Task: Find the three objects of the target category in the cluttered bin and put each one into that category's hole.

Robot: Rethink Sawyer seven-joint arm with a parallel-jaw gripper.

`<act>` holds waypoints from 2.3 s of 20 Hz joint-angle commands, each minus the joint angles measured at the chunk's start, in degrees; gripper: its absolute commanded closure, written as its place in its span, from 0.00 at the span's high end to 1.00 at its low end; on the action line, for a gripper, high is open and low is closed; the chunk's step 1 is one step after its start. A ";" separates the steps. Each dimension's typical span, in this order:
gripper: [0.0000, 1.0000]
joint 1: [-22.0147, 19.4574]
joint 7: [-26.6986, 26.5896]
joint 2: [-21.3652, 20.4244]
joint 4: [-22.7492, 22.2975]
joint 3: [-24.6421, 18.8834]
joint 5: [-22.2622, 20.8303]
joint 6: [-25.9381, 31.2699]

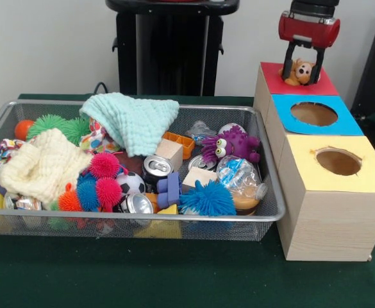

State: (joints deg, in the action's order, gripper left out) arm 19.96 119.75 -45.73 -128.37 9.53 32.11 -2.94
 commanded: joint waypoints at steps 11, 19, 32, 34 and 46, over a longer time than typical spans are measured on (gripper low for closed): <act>1.00 -6.35 11.50 2.41 -0.76 -6.68 -3.59 -3.54; 1.00 -8.61 12.96 1.52 -2.90 -8.83 -6.22 -4.62; 1.00 -11.42 16.86 -1.76 -7.28 -15.72 -4.42 -1.35; 1.00 -11.18 16.60 -2.23 -7.27 -15.48 -3.81 -0.47; 1.00 -11.91 17.09 -2.89 -8.46 -17.43 -2.69 0.19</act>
State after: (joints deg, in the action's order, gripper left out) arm 9.74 119.79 -48.67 -133.62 -0.61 27.43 -4.64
